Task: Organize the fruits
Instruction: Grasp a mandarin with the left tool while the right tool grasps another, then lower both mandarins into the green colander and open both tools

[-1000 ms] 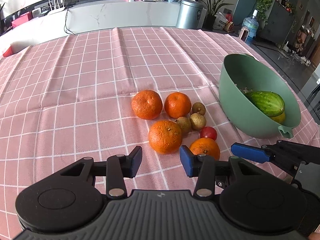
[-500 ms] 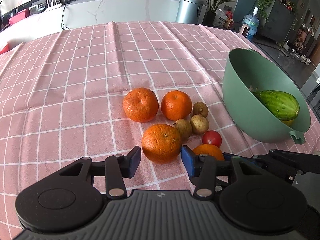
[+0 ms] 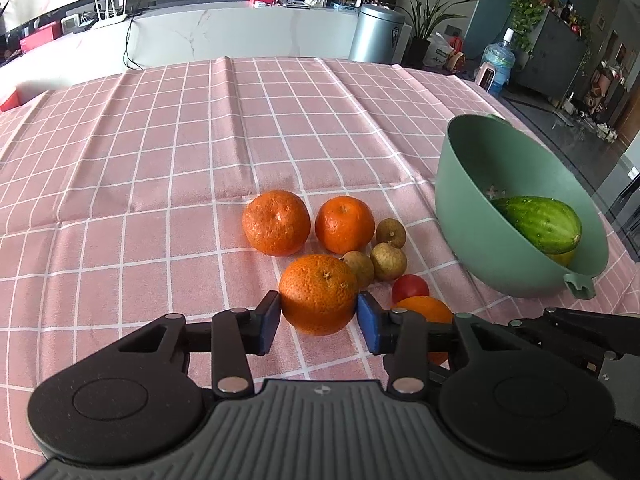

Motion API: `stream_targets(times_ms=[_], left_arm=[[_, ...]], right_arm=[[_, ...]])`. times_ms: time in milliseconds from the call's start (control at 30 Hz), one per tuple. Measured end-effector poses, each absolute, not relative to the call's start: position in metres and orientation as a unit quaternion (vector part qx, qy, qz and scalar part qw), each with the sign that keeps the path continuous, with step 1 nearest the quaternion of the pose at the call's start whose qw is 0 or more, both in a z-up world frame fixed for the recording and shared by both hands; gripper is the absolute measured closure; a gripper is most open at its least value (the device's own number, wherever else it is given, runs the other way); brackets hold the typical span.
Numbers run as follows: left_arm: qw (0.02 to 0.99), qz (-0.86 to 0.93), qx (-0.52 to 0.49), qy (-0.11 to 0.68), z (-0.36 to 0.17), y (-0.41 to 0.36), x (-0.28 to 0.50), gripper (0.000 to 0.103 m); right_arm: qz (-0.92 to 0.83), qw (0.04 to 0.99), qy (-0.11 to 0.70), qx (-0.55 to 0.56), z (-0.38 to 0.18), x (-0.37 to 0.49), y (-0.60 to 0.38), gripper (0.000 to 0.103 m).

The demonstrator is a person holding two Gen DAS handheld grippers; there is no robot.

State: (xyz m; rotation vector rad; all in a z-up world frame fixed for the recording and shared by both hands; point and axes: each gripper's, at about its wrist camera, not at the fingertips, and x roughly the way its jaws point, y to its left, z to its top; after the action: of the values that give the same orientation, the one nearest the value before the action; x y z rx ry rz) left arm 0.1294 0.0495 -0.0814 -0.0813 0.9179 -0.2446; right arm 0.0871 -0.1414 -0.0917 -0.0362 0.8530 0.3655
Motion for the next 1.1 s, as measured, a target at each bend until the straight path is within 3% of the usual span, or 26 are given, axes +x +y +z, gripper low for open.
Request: stream_targets(times_ms=[300, 700, 1100], left_arm=[[0.898, -0.150, -0.060, 0.409, -0.041, 0.040, 0.100, 0.057], [0.897, -0.230, -0.036, 0.374, 0.015, -0.038, 0.097, 0.057], [0.887, -0.208, 0.003, 0.413, 0.002, -0.082, 0.159, 0.057]], right_arm=[[0.170, 0.903, 0.395, -0.015, -0.055, 0.053, -0.175, 0.065], [0.090, 0.932, 0.352, -0.009, -0.016, 0.041, -0.246, 0.065], [0.052, 0.934, 0.352, 0.010, -0.020, 0.101, -0.287, 0.065]])
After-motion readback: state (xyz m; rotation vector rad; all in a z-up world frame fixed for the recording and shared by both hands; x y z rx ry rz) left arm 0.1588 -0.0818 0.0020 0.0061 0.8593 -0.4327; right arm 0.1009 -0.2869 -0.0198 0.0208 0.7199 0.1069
